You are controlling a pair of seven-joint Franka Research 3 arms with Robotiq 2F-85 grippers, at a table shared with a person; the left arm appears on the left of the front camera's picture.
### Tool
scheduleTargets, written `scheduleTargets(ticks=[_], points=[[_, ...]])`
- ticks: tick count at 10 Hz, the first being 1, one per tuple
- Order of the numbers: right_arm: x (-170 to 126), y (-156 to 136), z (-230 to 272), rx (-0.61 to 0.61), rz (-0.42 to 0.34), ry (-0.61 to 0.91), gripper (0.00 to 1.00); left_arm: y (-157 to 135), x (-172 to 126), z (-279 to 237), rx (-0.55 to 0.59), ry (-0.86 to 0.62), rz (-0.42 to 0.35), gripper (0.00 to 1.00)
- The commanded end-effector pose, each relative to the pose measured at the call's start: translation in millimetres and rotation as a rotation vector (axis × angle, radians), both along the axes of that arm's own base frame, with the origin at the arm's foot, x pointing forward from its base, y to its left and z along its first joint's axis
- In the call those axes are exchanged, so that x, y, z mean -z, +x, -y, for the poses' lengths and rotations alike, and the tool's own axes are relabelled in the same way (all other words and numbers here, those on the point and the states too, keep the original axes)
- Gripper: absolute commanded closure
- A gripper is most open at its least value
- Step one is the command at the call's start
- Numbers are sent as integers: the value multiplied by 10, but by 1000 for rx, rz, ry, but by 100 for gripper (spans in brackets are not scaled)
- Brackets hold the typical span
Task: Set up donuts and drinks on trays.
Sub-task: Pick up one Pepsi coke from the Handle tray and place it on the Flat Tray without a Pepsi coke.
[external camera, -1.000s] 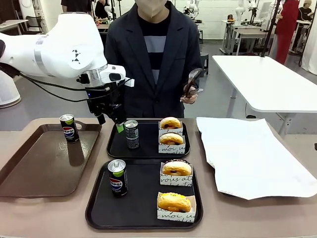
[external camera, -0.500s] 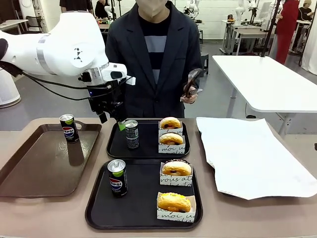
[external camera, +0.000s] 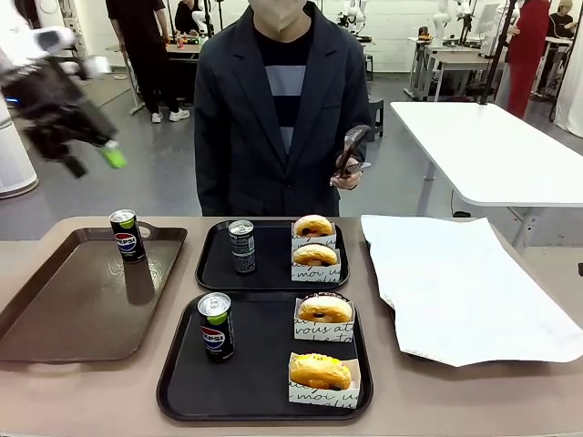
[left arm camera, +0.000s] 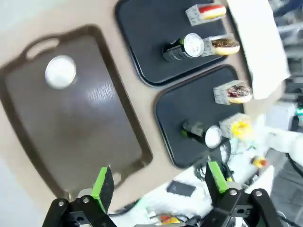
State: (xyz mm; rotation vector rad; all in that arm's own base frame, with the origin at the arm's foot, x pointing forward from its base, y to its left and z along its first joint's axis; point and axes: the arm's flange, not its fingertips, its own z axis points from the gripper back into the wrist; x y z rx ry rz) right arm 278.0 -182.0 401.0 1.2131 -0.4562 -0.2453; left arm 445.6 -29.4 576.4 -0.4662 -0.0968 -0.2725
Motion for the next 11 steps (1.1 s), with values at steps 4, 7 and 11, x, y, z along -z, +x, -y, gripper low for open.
scheduleTargets(ticks=[4, 7, 11], points=[[-1, 5, 3, -2, 11, 8, 0, -88, 761, -946, -26, -532, 38, 0], [-1, 5, 3, -2, 11, 8, 0, -139, 1190, -1208, -128, -710, 84, 0], [-1, 5, 3, -2, 11, 8, 0, -115, 1395, -1457, -372, -677, -155, 0]])
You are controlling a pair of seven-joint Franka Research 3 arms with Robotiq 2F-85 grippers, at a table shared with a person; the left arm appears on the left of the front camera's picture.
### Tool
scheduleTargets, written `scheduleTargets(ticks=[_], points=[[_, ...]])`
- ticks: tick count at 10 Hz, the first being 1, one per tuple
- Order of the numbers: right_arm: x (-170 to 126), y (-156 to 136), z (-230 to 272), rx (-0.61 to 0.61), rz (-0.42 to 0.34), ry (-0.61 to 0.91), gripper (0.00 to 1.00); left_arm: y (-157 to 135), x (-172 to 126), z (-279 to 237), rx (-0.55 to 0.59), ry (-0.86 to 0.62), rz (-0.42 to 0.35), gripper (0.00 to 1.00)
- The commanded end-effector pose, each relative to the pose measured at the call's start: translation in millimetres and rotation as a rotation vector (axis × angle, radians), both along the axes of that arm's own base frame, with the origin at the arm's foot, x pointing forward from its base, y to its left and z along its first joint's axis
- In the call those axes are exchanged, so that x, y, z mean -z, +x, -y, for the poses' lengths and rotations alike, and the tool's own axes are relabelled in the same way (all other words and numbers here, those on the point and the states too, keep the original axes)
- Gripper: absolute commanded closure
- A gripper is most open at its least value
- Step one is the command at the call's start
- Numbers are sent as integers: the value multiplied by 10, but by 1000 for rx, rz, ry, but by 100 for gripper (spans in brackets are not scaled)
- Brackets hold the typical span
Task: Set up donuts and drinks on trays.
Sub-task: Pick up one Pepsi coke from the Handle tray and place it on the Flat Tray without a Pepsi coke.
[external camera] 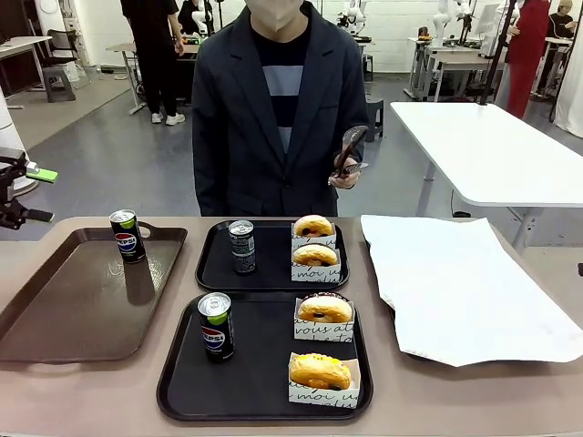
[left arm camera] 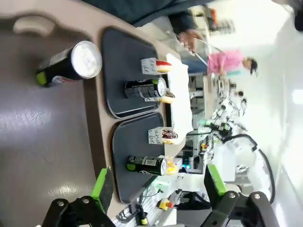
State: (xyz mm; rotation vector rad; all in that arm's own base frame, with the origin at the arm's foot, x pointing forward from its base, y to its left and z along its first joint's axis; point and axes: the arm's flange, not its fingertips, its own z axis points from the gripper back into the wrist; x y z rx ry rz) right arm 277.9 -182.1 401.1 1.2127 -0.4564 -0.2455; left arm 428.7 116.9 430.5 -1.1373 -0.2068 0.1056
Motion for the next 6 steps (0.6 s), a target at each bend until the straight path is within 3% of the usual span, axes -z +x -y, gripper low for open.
scheduleTargets(ticks=[1, 3, 5, 6], points=[[-1, 6, 2, -3, 11, 8, 0, 94, -105, -7, -5, 24, -150, 0], [-1, 6, 2, -3, 11, 8, 0, 85, -79, -7, -12, 22, -223, 0], [-1, 6, 2, -3, 11, 8, 0, -12, -17, -35, -16, 14, -222, 0], [-1, 6, 2, -3, 11, 8, 0, -33, -12, -21, -43, 77, -221, 0]])
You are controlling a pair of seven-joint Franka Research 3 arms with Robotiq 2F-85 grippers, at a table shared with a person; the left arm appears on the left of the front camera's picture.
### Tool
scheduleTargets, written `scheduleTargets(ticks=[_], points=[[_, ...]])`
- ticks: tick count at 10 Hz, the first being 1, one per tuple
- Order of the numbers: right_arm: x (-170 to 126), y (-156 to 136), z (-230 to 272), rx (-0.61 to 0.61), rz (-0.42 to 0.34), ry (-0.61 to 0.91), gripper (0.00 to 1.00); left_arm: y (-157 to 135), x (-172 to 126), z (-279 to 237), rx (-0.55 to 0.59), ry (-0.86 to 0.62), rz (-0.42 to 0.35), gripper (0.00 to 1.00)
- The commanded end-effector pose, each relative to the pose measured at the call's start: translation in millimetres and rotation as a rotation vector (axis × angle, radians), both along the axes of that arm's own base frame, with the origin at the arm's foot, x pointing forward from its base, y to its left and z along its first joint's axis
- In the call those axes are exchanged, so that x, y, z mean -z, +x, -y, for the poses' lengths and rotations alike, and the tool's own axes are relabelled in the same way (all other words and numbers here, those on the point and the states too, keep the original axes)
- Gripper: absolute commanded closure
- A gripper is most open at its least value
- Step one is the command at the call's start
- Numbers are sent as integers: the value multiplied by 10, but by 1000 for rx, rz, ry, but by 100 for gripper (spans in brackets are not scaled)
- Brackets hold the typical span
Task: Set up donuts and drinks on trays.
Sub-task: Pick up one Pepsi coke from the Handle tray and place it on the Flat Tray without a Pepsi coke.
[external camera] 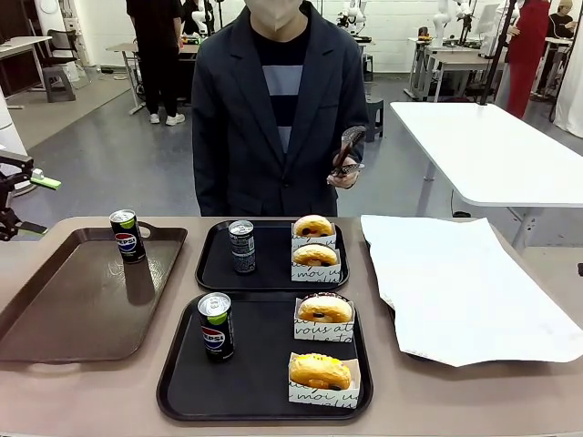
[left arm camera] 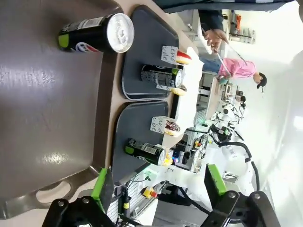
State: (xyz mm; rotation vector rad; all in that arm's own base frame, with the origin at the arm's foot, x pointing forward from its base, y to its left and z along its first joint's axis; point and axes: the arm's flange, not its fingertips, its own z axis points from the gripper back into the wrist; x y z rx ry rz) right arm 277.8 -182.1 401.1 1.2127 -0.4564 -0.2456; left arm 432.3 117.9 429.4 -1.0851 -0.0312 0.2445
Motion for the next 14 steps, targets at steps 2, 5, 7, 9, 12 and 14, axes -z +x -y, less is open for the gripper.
scheduleTargets(ticks=[2, 5, 7, 9, 12, 14], points=[[0, 6, 2, -3, 11, 8, 0, 0, 0, 0, 0, 0, 0, 0], [0, 6, 2, -3, 11, 8, 0, 0, 0, 0, 0, 0, 0, 0], [0, 6, 2, -3, 11, 8, 0, 0, 0, 0, 0, 0, 0, 0], [0, 6, 2, -3, 11, 8, 0, 0, 0, 0, 0, 0, 0, 0], [0, 6, 2, -3, 11, 8, 0, 0, 0, 0, 0, 0, 0, 0], [0, 6, 2, -3, 11, 8, 0, 0, 0, 0, 0, 0, 0, 0]])
